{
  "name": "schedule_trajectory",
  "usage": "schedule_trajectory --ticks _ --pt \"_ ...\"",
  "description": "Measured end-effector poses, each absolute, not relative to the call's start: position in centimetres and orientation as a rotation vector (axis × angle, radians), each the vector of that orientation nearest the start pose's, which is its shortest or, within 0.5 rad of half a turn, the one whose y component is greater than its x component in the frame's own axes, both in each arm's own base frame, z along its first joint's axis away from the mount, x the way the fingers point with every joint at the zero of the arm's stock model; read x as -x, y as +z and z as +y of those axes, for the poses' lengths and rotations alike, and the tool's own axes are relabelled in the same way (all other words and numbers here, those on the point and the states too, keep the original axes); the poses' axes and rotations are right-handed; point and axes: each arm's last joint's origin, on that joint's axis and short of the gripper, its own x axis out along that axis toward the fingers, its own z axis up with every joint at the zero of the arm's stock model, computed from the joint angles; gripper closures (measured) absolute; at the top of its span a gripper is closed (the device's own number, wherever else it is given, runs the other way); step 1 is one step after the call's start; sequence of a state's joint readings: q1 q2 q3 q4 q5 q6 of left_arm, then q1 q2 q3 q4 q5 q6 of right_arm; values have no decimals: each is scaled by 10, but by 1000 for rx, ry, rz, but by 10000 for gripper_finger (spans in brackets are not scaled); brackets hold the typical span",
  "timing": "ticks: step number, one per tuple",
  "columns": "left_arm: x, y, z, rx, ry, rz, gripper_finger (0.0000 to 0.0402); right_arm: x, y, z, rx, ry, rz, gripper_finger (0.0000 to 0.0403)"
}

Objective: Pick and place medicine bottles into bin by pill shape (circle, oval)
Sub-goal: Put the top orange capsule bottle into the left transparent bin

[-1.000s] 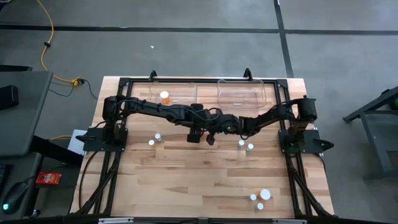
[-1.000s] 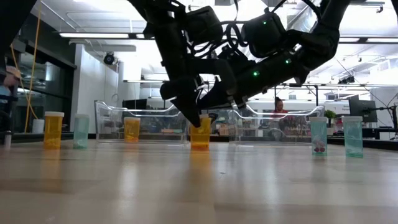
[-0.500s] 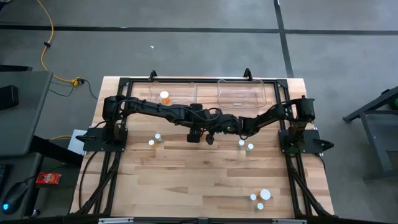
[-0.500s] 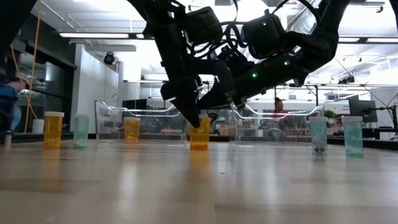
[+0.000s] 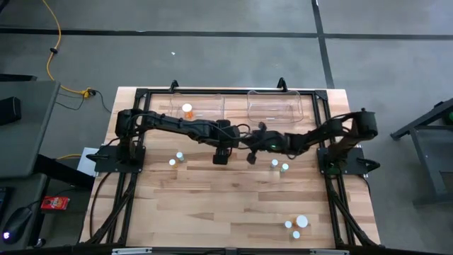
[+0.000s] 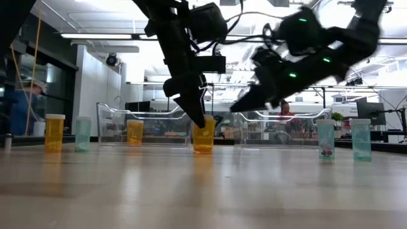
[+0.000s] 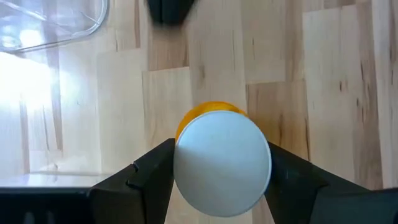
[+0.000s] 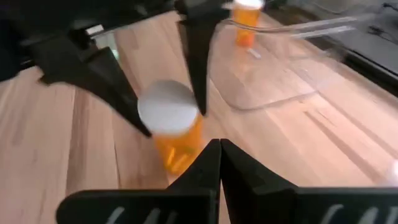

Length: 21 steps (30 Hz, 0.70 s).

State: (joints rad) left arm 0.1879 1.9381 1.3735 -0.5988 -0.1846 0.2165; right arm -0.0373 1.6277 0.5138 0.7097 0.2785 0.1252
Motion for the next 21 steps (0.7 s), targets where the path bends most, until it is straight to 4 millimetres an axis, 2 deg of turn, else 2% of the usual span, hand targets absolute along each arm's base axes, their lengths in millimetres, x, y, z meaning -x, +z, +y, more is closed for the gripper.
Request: schedule_trajectory --ticks 5,8,14,21 --pt "-384 181 79 -187 202 1200 203 -252 128 -14 -151 -329 163 403" --pt "-384 181 79 -184 203 1198 203 -247 127 -14 -161 -326 105 403" --pt "-386 181 79 -171 188 1176 203 -275 121 -13 -131 -282 118 403" --pt "-385 180 78 -168 183 1186 203 -307 94 -12 -140 -232 165 403"
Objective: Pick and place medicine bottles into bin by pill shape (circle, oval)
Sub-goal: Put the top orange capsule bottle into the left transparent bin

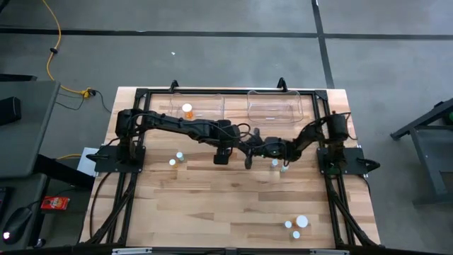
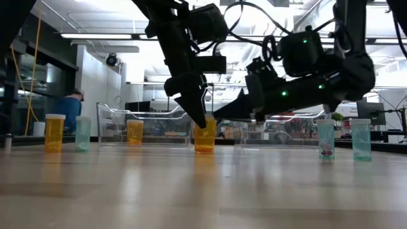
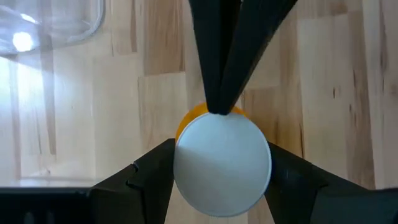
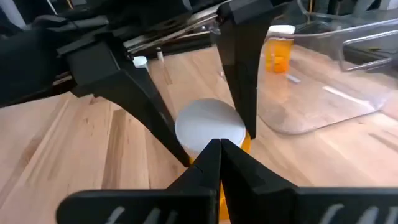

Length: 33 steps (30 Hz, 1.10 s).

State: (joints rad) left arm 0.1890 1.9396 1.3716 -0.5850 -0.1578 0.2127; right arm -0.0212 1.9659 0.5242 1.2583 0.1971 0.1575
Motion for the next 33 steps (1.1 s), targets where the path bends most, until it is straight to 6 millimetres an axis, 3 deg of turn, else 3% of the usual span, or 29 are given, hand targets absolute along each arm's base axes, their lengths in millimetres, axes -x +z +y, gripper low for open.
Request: schedule_trajectory --ticks 9,17,29,33 --pt "-386 180 79 -169 186 1175 203 -326 102 -11 -132 -181 115 403" --pt "-385 180 79 -172 189 1191 203 -338 98 -13 -122 -207 210 403" --pt "-385 180 79 -181 184 1190 202 -338 94 -15 -116 -243 256 403" --pt "-386 180 79 -177 186 1186 181 -337 94 -15 -116 -246 257 403"
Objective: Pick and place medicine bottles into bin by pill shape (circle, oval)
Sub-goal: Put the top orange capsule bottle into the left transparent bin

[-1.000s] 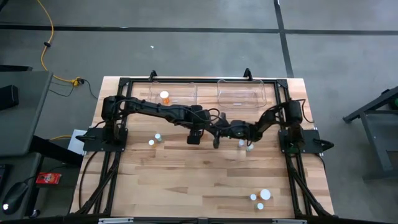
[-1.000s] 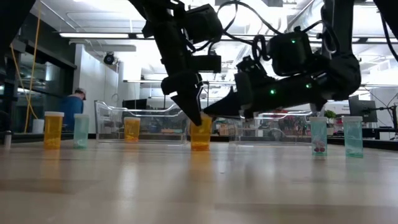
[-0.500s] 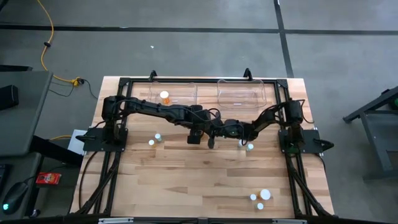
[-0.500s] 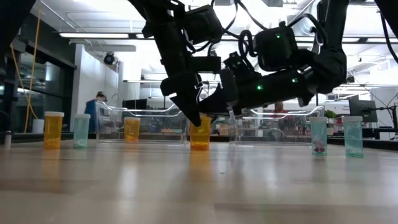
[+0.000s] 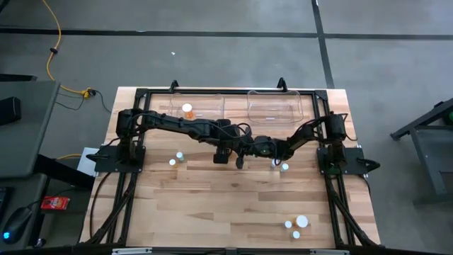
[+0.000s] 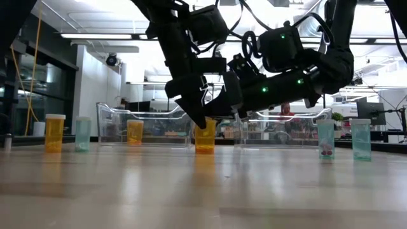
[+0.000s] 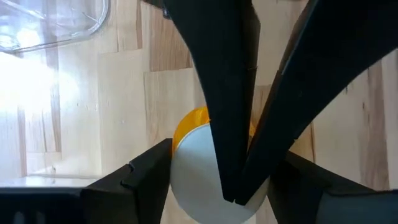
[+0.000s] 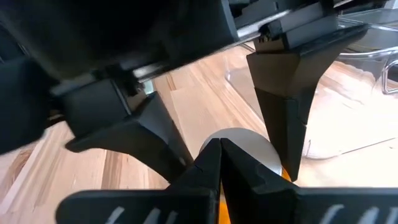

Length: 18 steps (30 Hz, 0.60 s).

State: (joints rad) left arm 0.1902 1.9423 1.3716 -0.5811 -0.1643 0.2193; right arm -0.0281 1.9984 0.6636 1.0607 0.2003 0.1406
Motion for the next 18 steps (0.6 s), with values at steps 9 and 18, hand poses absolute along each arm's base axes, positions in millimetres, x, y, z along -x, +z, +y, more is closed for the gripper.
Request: schedule_trajectory --ticks 9,18 --pt "-386 180 78 -173 176 1185 98 -337 93 -15 -116 -247 258 403" --pt "-380 194 77 -141 183 1291 76 -337 94 -16 -113 -245 245 403"
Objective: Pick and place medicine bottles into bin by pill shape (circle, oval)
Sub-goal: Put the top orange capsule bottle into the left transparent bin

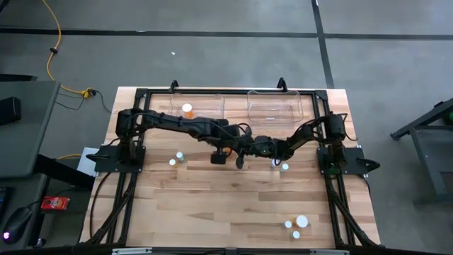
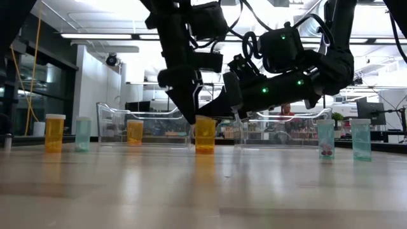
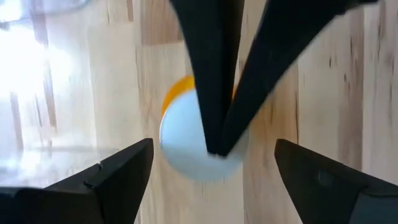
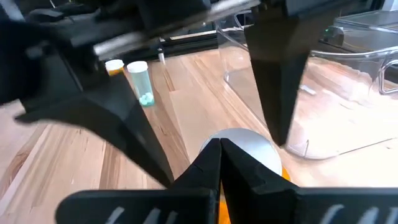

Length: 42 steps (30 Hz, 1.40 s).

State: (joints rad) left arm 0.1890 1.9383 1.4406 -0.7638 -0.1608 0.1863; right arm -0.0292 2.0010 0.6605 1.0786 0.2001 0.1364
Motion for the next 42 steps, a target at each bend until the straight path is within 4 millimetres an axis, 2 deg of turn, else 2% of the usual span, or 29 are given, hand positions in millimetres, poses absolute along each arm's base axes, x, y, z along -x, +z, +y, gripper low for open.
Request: schedule_trajectory --ticks 9,15,20,24,27,30,33,38,40,42 --pt "-367 216 72 -113 206 1323 76 -337 94 -15 -109 -239 239 403" --pt "-362 222 71 -83 230 1290 76 -337 94 -14 -108 -233 235 403" --pt "-359 204 70 -80 227 1285 76 -337 94 -14 -108 -231 236 403" --pt "-345 181 68 -72 245 1311 82 -337 94 -14 -108 -231 236 403" --pt "-337 176 66 -89 283 1249 98 -337 94 -14 -108 -232 235 403" --pt "-329 181 64 -120 340 1180 129 -337 94 -14 -108 -231 236 403" --pt "-326 190 62 -140 372 1120 178 -337 94 -14 -108 -231 236 403" --pt "-328 202 52 -170 350 1053 297 -337 95 -14 -108 -231 234 403" --pt "-328 201 49 -186 332 1067 354 -337 95 -14 -108 -231 234 403" --pt "-328 199 49 -186 330 1078 388 -337 95 -14 -108 -232 234 403"
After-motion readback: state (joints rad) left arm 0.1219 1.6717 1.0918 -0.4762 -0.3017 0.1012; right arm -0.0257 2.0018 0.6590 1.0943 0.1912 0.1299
